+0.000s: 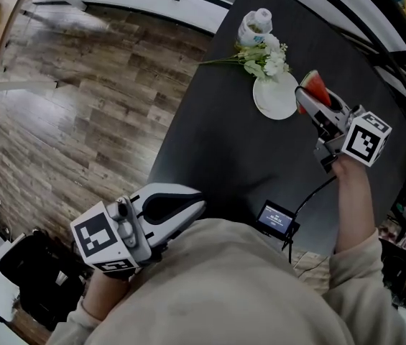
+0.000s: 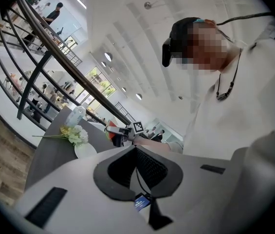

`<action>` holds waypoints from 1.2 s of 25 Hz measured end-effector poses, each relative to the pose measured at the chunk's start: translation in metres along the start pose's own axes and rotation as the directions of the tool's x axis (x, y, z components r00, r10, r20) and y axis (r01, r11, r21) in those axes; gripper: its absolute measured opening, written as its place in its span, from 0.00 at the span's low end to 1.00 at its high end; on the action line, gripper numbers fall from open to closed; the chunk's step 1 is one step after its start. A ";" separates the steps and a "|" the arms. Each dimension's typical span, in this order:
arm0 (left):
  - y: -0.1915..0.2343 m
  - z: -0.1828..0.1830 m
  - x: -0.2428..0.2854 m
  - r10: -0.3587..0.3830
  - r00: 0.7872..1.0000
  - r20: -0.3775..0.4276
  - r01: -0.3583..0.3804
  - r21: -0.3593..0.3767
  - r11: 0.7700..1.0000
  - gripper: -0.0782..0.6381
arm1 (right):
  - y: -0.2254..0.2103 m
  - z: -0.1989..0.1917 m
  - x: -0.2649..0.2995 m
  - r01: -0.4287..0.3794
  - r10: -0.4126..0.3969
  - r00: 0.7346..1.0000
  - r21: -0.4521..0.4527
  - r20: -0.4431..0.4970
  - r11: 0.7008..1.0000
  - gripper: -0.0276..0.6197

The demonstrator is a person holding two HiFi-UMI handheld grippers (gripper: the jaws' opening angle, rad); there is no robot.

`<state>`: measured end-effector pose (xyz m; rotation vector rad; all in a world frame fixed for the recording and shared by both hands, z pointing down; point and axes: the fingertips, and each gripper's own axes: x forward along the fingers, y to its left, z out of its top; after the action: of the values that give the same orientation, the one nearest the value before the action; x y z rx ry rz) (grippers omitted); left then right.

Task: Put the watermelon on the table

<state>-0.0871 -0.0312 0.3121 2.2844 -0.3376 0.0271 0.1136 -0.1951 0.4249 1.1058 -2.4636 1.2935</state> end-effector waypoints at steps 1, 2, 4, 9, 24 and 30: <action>0.002 -0.001 -0.001 0.003 1.000 -0.001 -0.003 -0.004 1.000 0.11 | -0.004 -0.004 0.003 0.003 -0.003 1.000 0.000 -0.007 1.000 0.35; 0.002 -0.002 -0.003 0.008 1.000 -0.003 -0.008 -0.010 1.000 0.11 | -0.008 -0.008 0.006 0.008 -0.008 1.000 0.003 -0.017 1.000 0.35; 0.002 -0.001 -0.007 0.017 1.000 -0.005 -0.017 -0.017 1.000 0.11 | -0.013 -0.015 0.010 0.021 -0.020 0.999 0.010 -0.037 1.000 0.35; 0.007 0.005 -0.011 0.027 1.000 -0.001 -0.027 -0.021 0.999 0.11 | -0.030 -0.024 0.023 0.055 -0.055 0.995 -0.001 -0.086 0.998 0.35; 0.017 0.003 -0.016 0.038 0.999 0.006 -0.037 -0.040 0.999 0.11 | -0.080 -0.066 0.054 0.162 -0.175 0.956 -0.072 -0.237 0.984 0.35; 0.018 0.000 -0.014 0.037 0.999 0.005 -0.037 -0.045 0.998 0.11 | -0.102 -0.086 0.059 0.205 -0.220 0.933 -0.081 -0.284 0.975 0.35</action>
<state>-0.1056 -0.0396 0.3234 2.2341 -0.3802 0.0309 0.1224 -0.1982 0.5703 1.0496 -2.0889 1.2233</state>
